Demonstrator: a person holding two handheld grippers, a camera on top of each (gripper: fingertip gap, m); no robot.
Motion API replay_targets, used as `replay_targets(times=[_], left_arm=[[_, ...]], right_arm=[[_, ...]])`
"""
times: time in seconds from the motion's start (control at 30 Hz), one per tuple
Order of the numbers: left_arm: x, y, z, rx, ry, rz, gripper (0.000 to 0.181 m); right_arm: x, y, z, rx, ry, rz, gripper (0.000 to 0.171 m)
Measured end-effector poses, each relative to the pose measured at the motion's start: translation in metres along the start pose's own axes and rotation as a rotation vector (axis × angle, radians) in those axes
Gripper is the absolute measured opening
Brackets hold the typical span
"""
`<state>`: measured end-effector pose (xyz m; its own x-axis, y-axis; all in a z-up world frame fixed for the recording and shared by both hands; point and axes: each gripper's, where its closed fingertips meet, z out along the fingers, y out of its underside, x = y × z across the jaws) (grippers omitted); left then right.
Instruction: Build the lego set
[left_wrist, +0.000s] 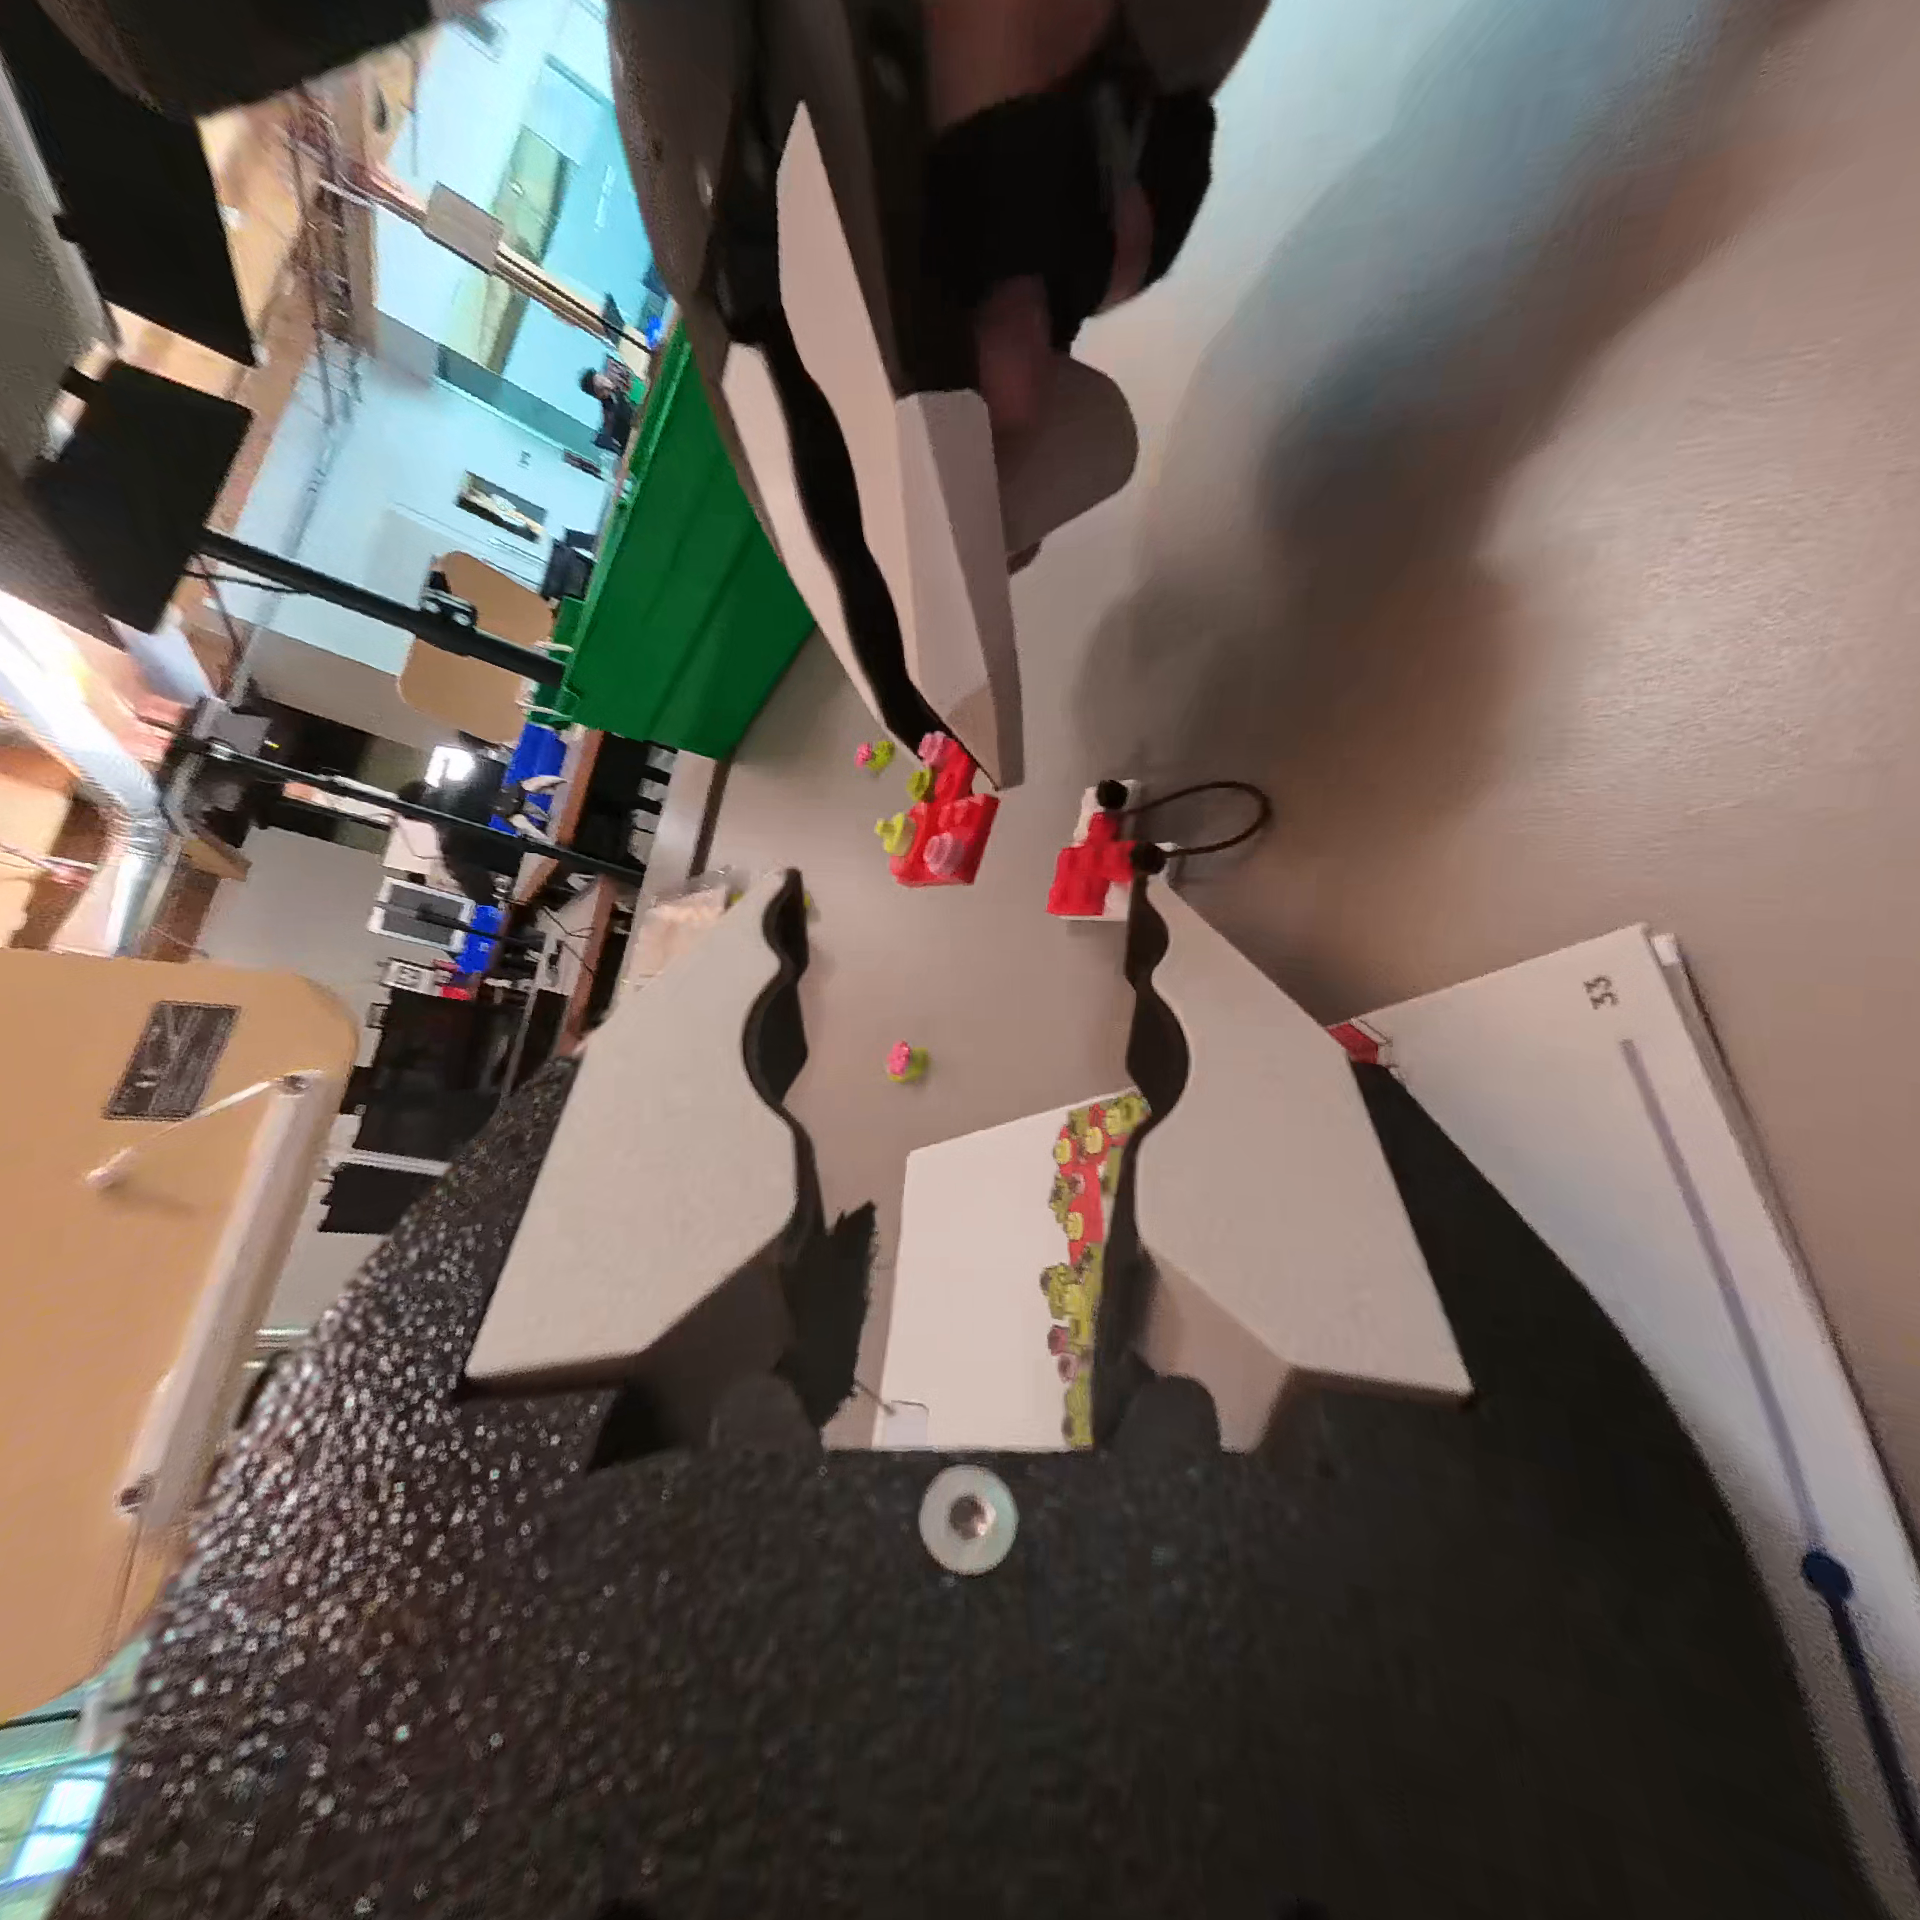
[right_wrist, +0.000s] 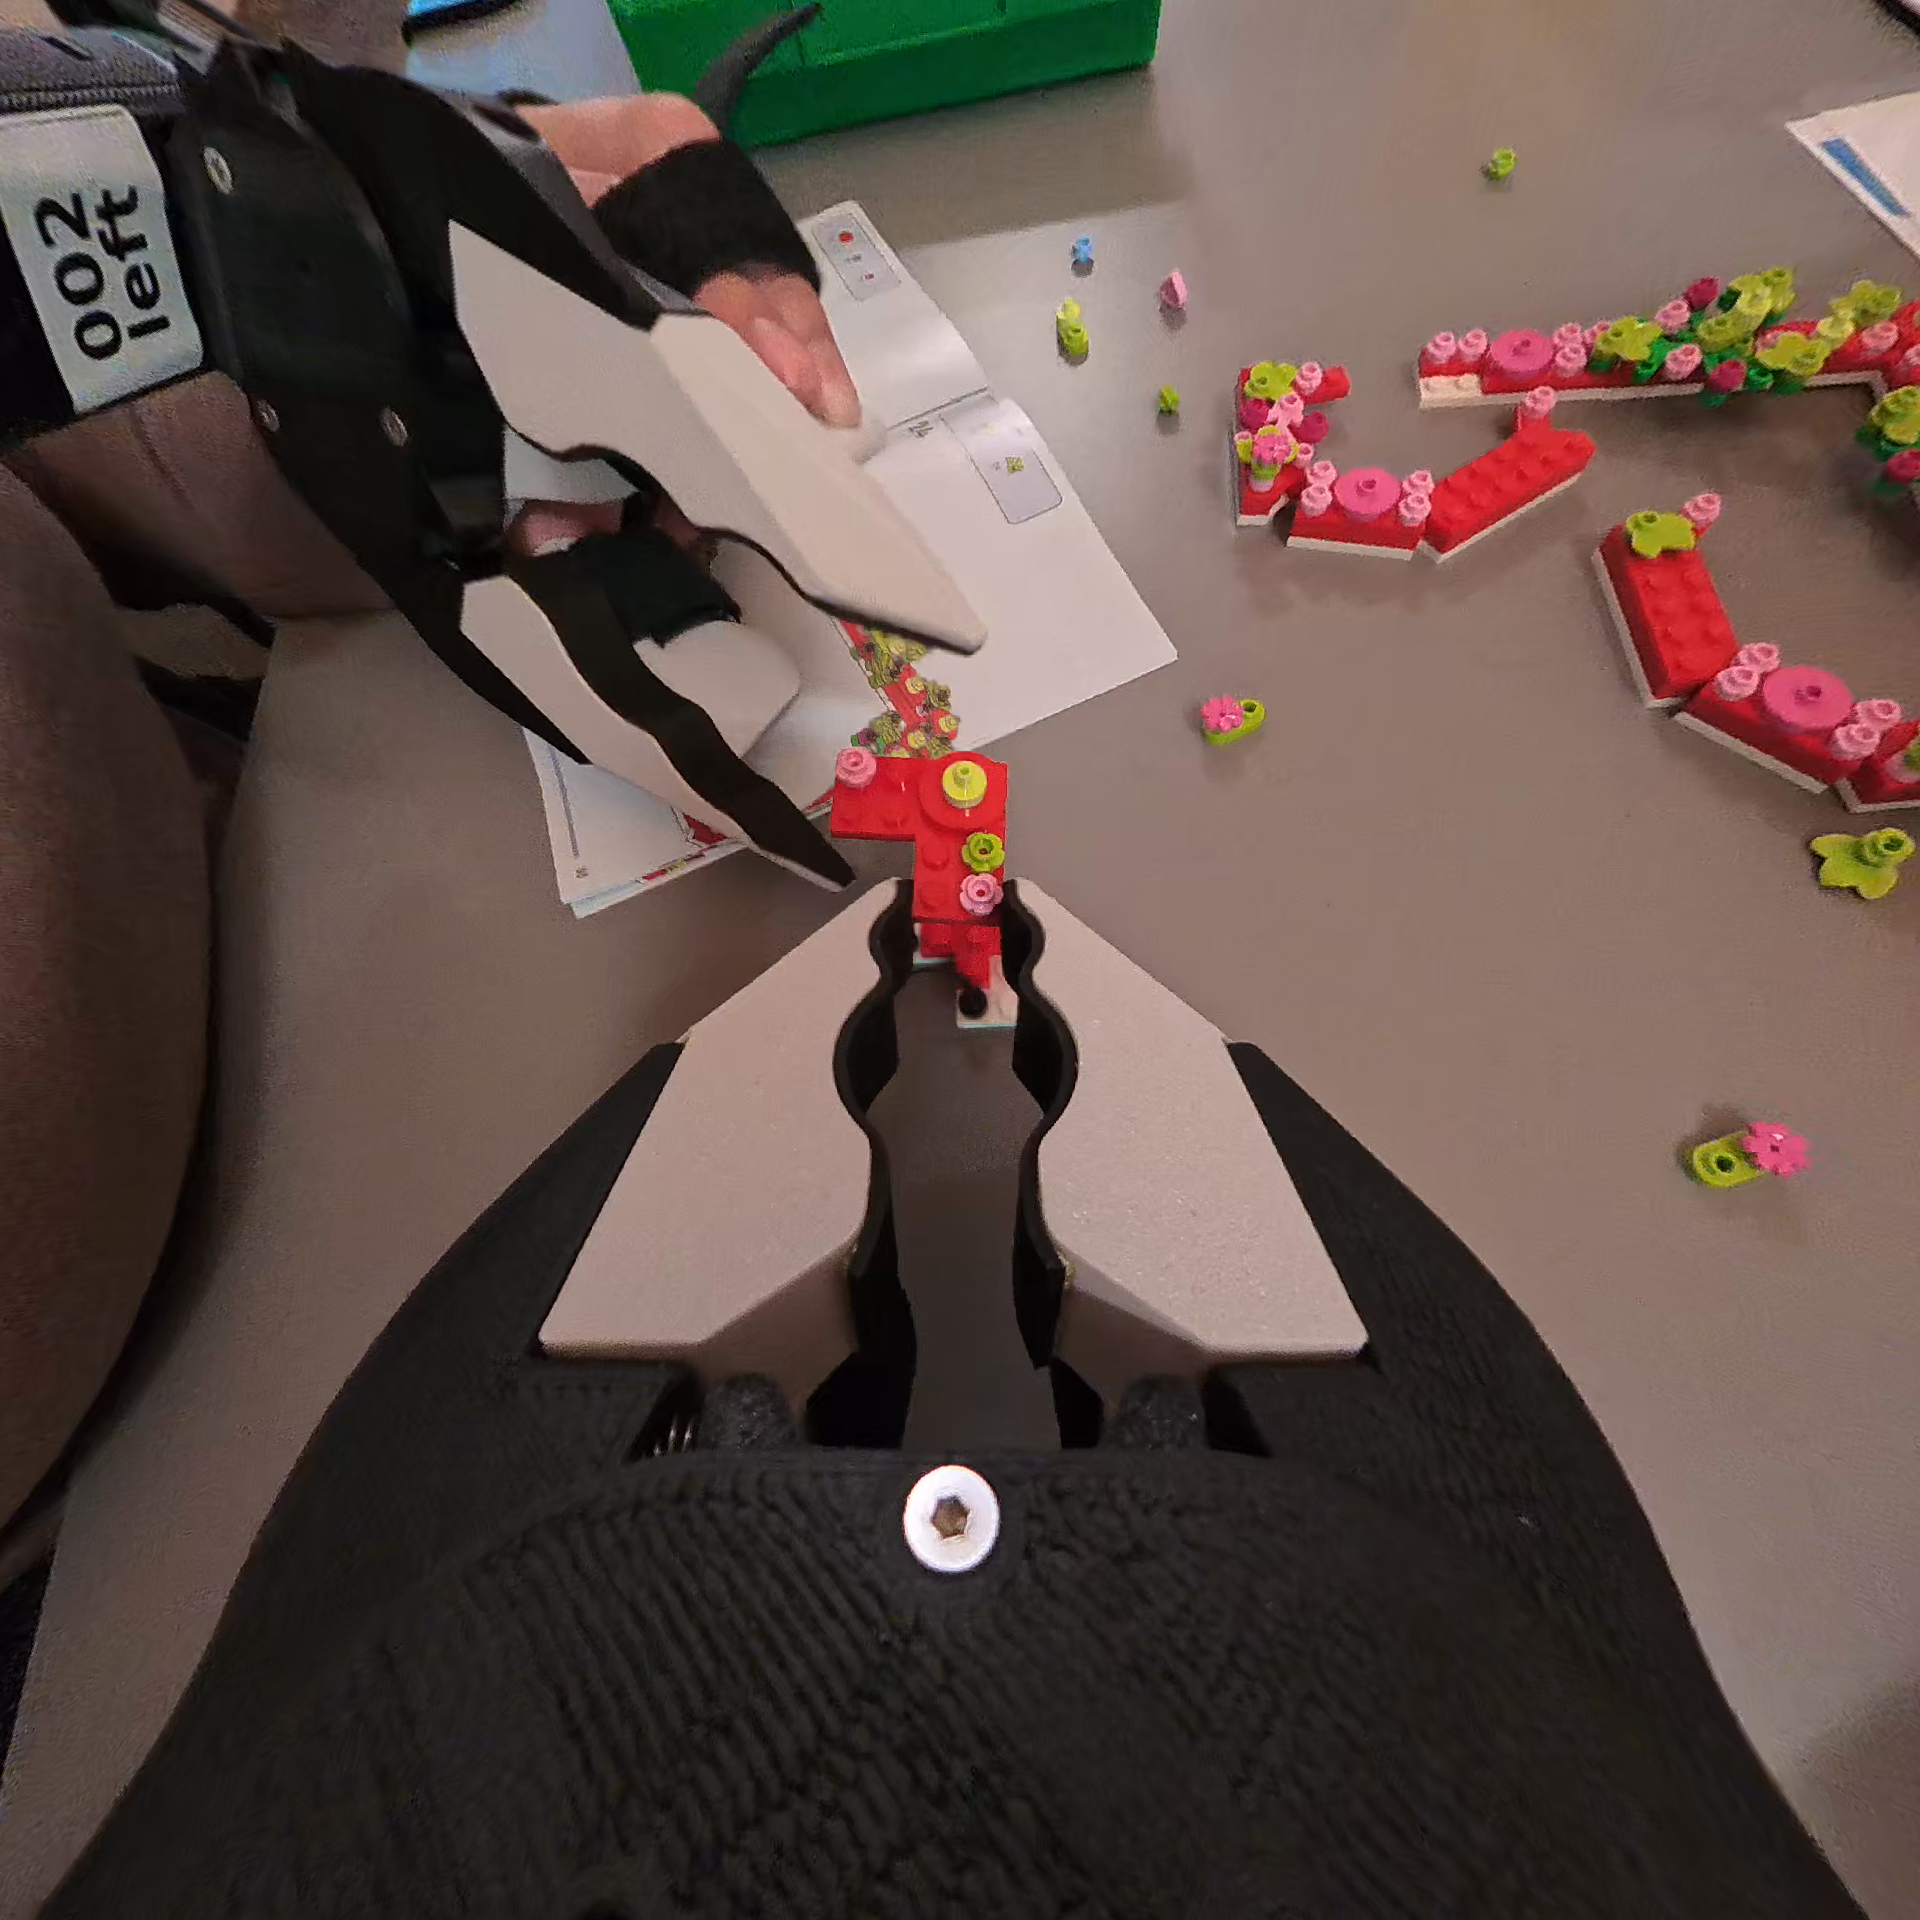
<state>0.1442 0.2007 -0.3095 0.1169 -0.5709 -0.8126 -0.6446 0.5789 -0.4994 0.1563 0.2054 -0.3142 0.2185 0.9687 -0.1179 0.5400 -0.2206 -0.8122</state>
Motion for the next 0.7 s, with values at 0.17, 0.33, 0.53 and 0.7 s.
replay_targets(times=[0.17, 0.33, 0.53, 0.7], left_arm=[[0.002, 0.005, 0.0, 0.009, 0.054, -0.129, 0.062], [0.0, 0.007, -0.001, 0.032, 0.072, -0.218, 0.062], [0.003, 0.008, -0.001, 0.03, 0.1, -0.244, 0.061], [0.006, 0.009, 0.0, 0.027, 0.114, -0.25, 0.061]], right_arm=[[0.004, 0.014, 0.002, -0.055, 0.021, -0.043, 0.015], [0.004, 0.022, 0.004, -0.095, 0.015, -0.096, 0.015], [0.004, 0.023, 0.008, -0.13, 0.019, -0.137, 0.015], [0.004, 0.029, 0.011, -0.189, 0.029, -0.173, 0.015]])
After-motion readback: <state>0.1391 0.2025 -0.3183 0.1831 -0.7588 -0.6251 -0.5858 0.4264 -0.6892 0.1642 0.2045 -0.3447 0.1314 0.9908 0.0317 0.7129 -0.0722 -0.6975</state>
